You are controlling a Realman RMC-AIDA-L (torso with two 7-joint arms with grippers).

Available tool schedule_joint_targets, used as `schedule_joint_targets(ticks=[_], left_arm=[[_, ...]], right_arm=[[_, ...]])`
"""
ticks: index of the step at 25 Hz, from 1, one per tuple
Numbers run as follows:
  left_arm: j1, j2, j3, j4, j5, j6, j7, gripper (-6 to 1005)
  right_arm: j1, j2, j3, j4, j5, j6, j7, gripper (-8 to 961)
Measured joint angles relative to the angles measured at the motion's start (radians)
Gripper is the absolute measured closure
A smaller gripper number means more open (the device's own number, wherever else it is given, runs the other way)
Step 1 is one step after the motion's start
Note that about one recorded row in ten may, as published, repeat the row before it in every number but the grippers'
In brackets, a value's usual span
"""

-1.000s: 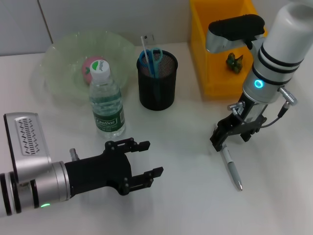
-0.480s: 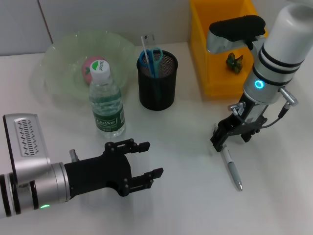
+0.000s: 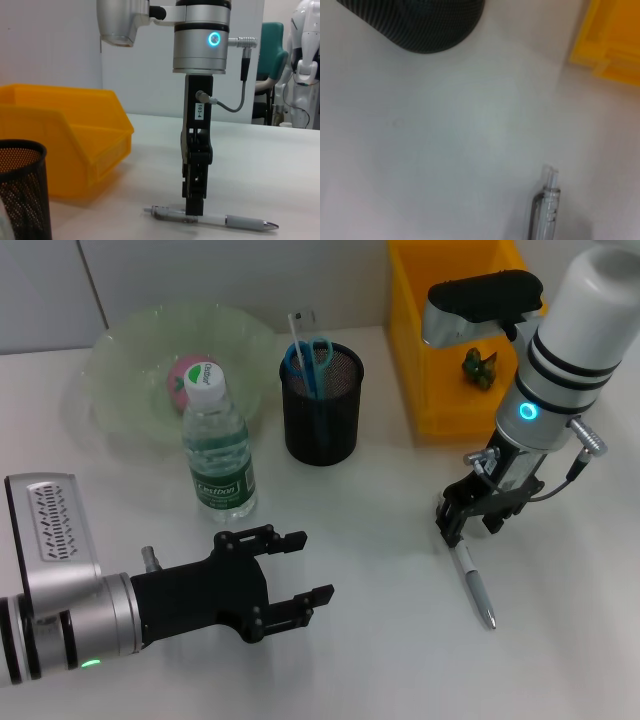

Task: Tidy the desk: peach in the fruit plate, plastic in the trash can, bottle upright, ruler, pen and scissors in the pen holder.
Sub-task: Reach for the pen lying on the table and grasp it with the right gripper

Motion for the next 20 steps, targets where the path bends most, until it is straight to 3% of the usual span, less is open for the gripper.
schedule_joint_targets(ticks=[7, 20], left_arm=[[0.000, 0.000, 0.001, 0.000, 0.000, 0.000, 0.001, 326], [0.000, 0.000, 0.001, 0.001, 0.000, 0.000, 0.001, 327]], right_arm=[[0.002, 0.001, -0.002, 0.000, 0.001, 0.000, 0.005, 382], [0.009, 0.001, -0.006, 0.022, 0.000, 0.001, 0.005, 397]])
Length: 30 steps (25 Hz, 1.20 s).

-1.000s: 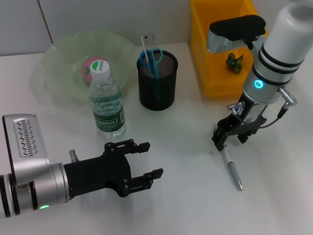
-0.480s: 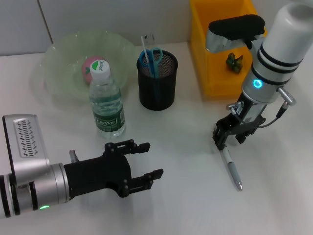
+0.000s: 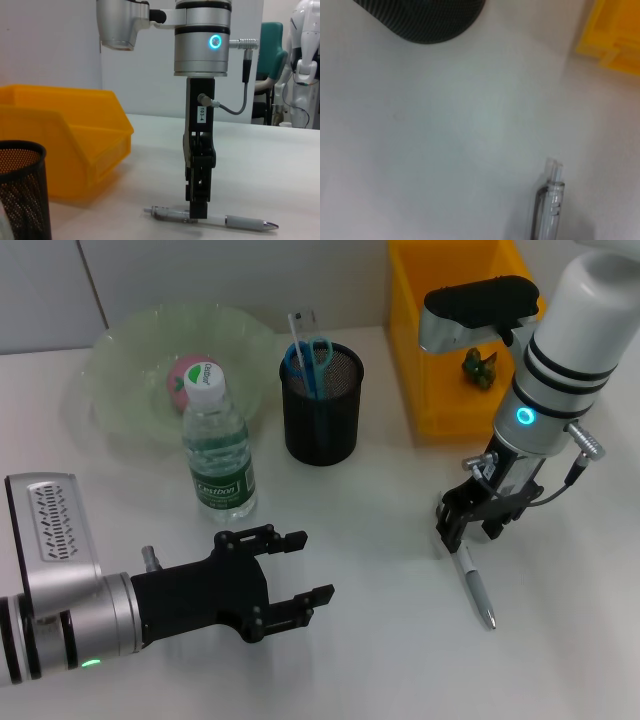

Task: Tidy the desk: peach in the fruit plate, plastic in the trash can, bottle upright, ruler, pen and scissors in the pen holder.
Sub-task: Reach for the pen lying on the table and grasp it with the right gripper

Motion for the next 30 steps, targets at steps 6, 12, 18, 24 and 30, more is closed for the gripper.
schedule_joint_targets(ticks=[6, 12, 18, 24, 30], left_arm=[[0.000, 0.000, 0.001, 0.001, 0.000, 0.000, 0.000, 327], [0.000, 0.000, 0.002, 0.002, 0.000, 0.000, 0.000, 327], [-0.001, 0.000, 0.002, 0.002, 0.000, 0.000, 0.002, 327], [0.000, -0.001, 0.002, 0.001, 0.000, 0.001, 0.008, 327], [0.001, -0.002, 0.002, 0.002, 0.000, 0.002, 0.008, 327]], right_arm=[[0.000, -0.001, 0.000, 0.001, -0.001, 0.001, 0.000, 431], [-0.001, -0.002, -0.003, 0.005, -0.001, 0.009, 0.000, 491], [0.019, -0.002, -0.010, 0.037, -0.001, 0.025, 0.000, 512], [0.028, -0.001, -0.015, 0.050, -0.001, 0.038, 0.002, 511], [0.035, -0.001, -0.015, 0.065, -0.001, 0.044, 0.002, 511]])
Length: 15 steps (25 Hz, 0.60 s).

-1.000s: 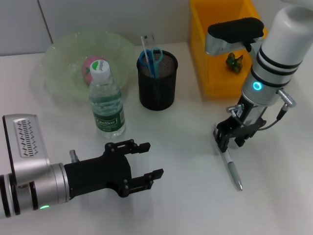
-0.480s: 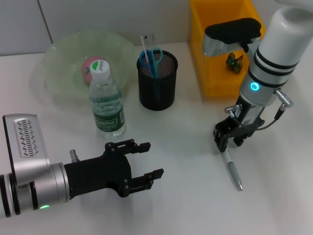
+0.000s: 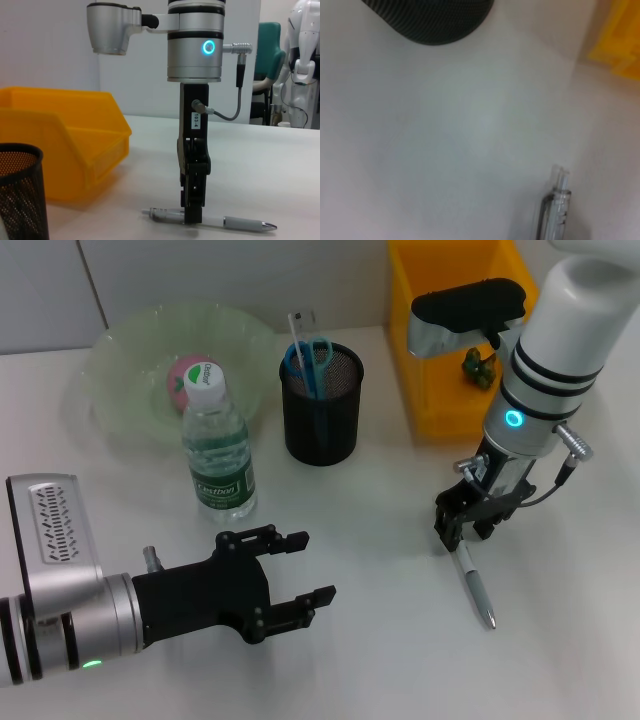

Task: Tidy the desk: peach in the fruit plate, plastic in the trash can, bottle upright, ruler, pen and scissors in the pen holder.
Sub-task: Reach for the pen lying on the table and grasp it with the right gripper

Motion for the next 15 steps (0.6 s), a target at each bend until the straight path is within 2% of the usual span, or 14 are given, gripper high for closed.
schedule_joint_targets(ticks=[15], left_arm=[[-0.001, 0.001, 0.000, -0.001, 0.000, 0.010, 0.001, 327]], right_arm=[[-0.006, 0.000, -0.002, 0.008, 0.000, 0.002, 0.000, 516]])
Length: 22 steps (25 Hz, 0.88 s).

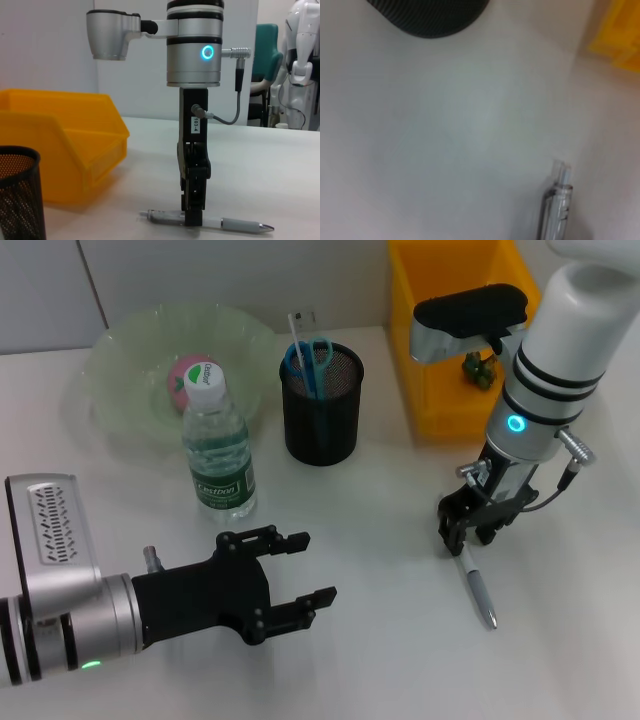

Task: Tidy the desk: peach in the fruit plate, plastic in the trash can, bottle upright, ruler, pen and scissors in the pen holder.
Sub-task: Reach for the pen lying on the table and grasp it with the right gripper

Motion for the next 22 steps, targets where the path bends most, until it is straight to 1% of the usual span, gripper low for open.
schedule_joint_targets(ticks=[4, 6, 7, 10, 11, 15, 22], left_arm=[[0.000, 0.000, 0.000, -0.002, 0.000, 0.001, 0.000, 328], [0.001, 0.000, 0.000, -0.002, 0.000, 0.001, 0.000, 328], [0.001, 0.000, 0.000, -0.002, 0.000, 0.001, 0.000, 328], [0.001, 0.000, 0.000, -0.003, 0.000, 0.003, 0.000, 328], [0.001, 0.000, 0.000, -0.003, 0.000, 0.003, 0.000, 328], [0.007, 0.001, 0.000, -0.002, 0.000, 0.009, 0.000, 328], [0.008, 0.002, 0.000, 0.001, 0.000, 0.011, 0.000, 328]], right_arm=[[-0.004, 0.001, 0.000, 0.000, 0.000, 0.000, 0.000, 533], [-0.011, 0.001, 0.000, -0.014, 0.000, -0.007, 0.000, 581], [-0.011, 0.001, 0.000, -0.014, 0.000, -0.007, 0.000, 588], [-0.025, 0.002, 0.000, -0.048, 0.000, -0.016, 0.000, 608], [-0.036, 0.001, 0.000, -0.078, 0.000, -0.030, 0.000, 615], [-0.050, 0.001, 0.000, -0.108, 0.000, -0.045, 0.000, 635], [-0.055, 0.001, 0.000, -0.105, 0.000, -0.044, 0.000, 661]])
